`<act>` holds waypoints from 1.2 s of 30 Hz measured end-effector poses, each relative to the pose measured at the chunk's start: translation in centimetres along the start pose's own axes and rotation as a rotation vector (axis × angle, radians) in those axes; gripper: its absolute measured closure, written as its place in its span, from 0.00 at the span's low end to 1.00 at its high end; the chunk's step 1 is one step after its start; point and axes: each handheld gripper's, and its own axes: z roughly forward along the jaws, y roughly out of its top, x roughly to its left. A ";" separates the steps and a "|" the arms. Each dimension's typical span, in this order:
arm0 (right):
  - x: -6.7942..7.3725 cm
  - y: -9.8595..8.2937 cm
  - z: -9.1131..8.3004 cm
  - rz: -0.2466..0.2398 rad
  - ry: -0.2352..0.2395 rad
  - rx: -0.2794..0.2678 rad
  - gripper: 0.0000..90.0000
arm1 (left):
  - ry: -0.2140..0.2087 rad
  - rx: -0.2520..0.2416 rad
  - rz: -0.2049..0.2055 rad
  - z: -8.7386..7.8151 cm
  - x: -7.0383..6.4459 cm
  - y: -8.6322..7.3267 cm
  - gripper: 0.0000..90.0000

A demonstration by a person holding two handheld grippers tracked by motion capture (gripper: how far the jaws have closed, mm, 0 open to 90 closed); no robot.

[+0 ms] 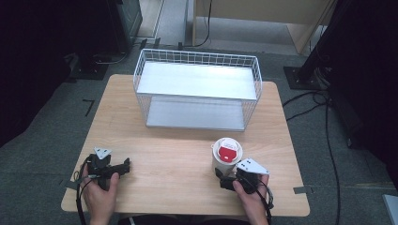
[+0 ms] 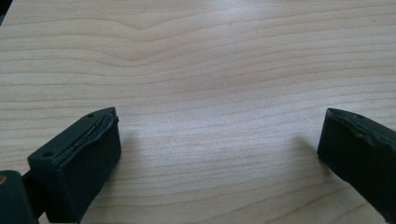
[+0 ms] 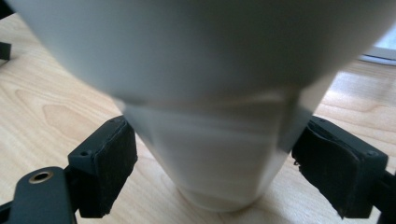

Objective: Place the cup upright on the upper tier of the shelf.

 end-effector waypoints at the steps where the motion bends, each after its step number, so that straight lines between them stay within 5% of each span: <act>1: 0.0 0.0 0.1 0.003 -0.002 -0.002 0.16 | 0.000 0.000 0.000 0.0 0.0 0.0 0.00; 36: 0.2 1.2 2.1 0.063 0.050 -0.200 0.05 | -0.006 0.001 0.006 0.0 0.0 0.0 0.00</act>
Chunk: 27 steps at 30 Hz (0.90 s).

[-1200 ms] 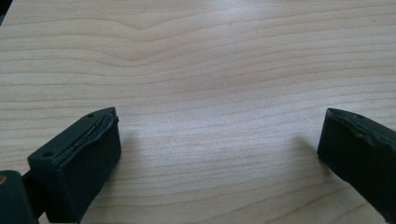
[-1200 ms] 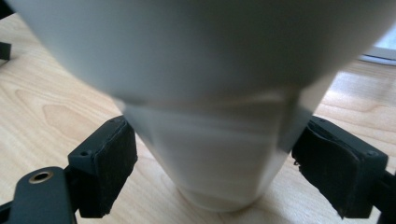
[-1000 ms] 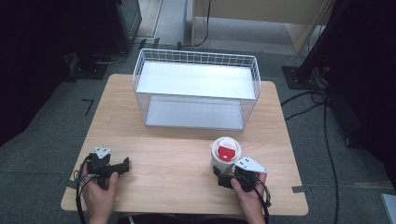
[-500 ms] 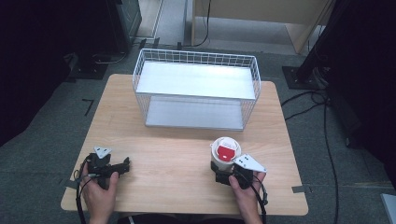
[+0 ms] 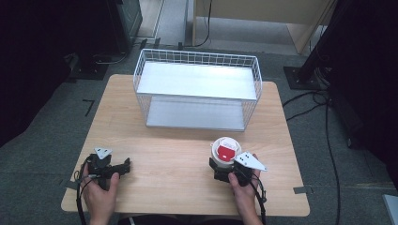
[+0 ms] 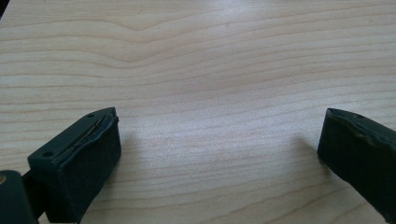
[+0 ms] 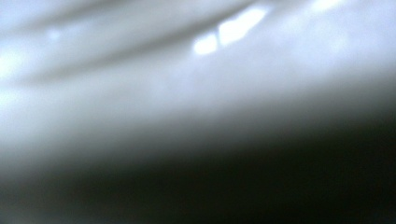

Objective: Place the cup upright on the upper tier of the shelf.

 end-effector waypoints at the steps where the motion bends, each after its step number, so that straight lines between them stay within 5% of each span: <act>1: -0.1 0.0 0.1 0.006 0.007 -0.001 0.04 | 0.000 0.000 0.000 0.0 0.0 0.0 0.00; 15: 0.5 0.3 0.4 -0.049 -0.047 -0.028 0.09 | 0.000 0.000 -0.001 0.0 0.0 0.0 0.00; 27: 1.0 1.0 0.0 -0.033 0.004 -0.073 0.10 | -0.005 0.000 0.002 0.0 0.0 0.0 0.00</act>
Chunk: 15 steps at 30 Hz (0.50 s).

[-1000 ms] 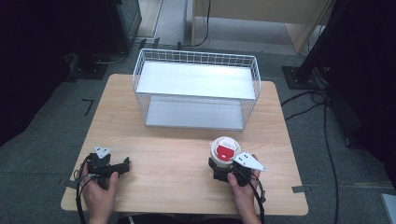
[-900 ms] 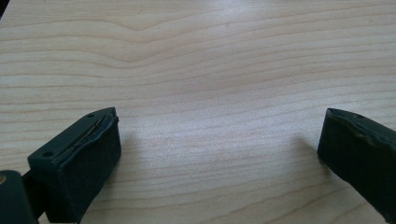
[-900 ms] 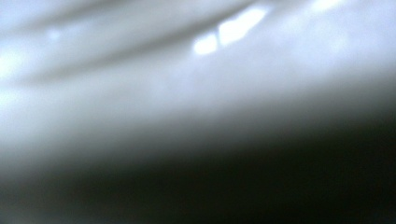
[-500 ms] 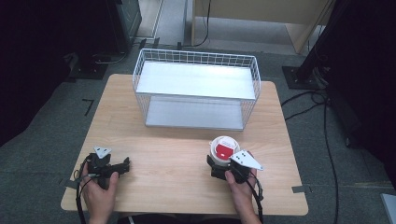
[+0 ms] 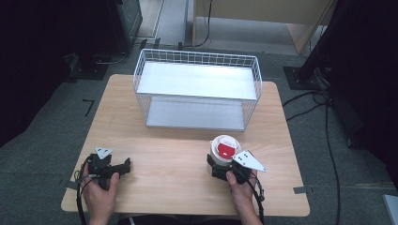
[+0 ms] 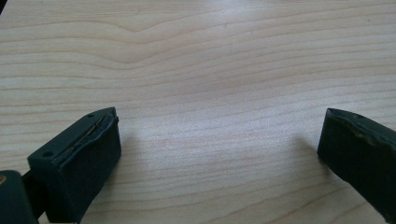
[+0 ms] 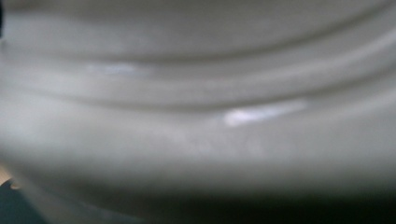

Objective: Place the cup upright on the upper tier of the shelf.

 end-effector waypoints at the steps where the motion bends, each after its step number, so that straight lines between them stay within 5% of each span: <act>1: 0.1 0.1 0.0 0.002 0.004 -0.004 0.10 | 0.000 0.000 0.000 0.0 0.0 0.0 0.00; 15: 0.1 2.3 -0.2 0.005 -0.006 -0.047 0.10 | 0.000 0.000 0.000 0.0 0.0 0.0 0.00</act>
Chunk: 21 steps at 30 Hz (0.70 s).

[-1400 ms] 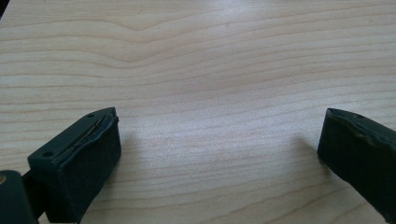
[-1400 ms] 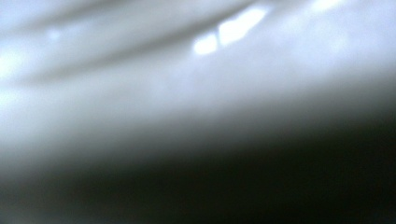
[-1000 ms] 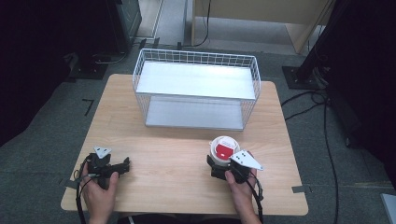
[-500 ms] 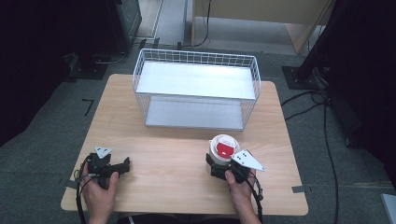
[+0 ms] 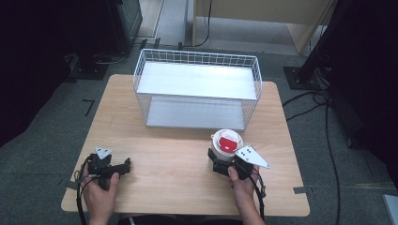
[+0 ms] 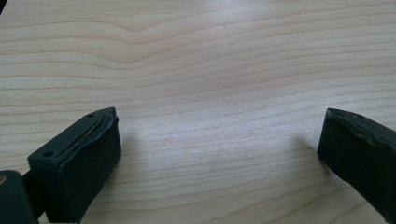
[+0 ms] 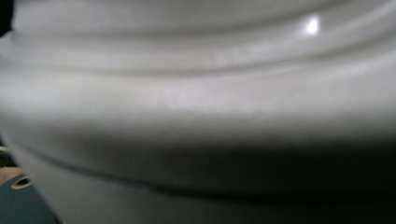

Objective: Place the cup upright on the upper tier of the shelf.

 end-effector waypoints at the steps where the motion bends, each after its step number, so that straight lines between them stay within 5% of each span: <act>1: 0.0 0.0 0.0 0.000 0.000 0.000 0.10 | 0.000 0.000 0.000 0.0 0.0 0.0 0.00; 21: -0.2 5.1 0.4 -0.032 -0.017 -0.096 0.11 | 0.000 -0.001 -0.001 0.0 0.0 0.0 0.00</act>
